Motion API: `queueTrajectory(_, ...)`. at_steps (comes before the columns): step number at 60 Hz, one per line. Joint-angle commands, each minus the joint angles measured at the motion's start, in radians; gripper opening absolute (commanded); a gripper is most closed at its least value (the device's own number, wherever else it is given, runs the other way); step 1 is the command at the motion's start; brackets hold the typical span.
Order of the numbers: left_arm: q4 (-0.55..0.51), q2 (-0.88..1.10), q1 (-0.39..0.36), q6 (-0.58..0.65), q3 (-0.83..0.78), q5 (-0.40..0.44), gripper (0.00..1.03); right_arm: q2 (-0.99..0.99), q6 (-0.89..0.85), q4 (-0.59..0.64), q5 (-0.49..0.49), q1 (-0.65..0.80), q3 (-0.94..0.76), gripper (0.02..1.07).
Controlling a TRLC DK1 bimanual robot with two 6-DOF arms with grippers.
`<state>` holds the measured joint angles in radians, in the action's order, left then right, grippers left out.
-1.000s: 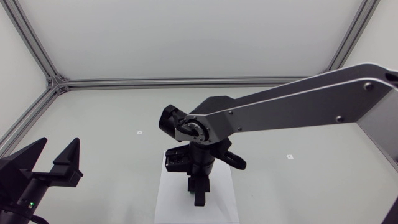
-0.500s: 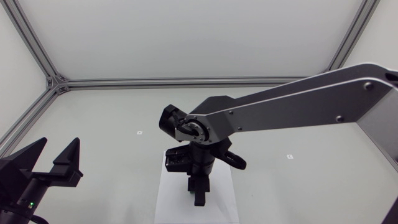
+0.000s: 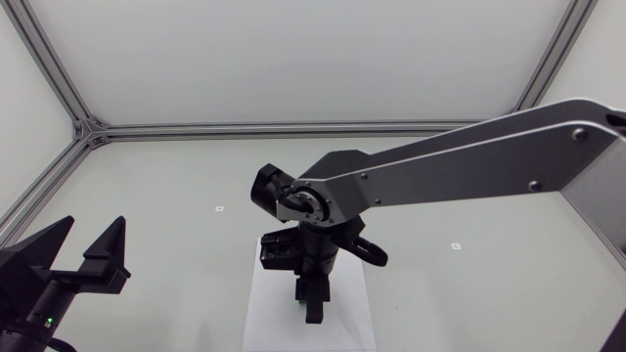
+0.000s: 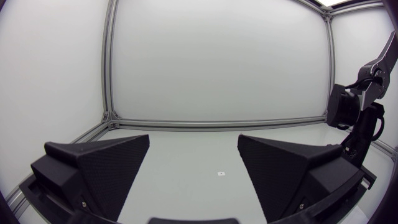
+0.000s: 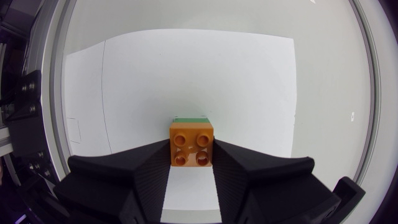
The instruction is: Pick up the orange 2x2 brick with the right arm and stack it on top of the green 2x2 brick in the center
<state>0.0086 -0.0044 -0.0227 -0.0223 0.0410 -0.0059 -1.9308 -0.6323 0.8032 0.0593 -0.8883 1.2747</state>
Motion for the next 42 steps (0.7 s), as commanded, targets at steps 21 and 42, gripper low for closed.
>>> queueTrajectory(21,-0.013,-0.008,0.003,0.013,-0.041,0.004,0.99,-0.007,0.006,0.017,-0.004,0.006,-0.043,0.21)
queueTrajectory(42,-0.015,-0.008,0.003,0.013,-0.041,0.004,0.99,0.01,0.005,0.027,-0.013,0.003,-0.037,0.21)
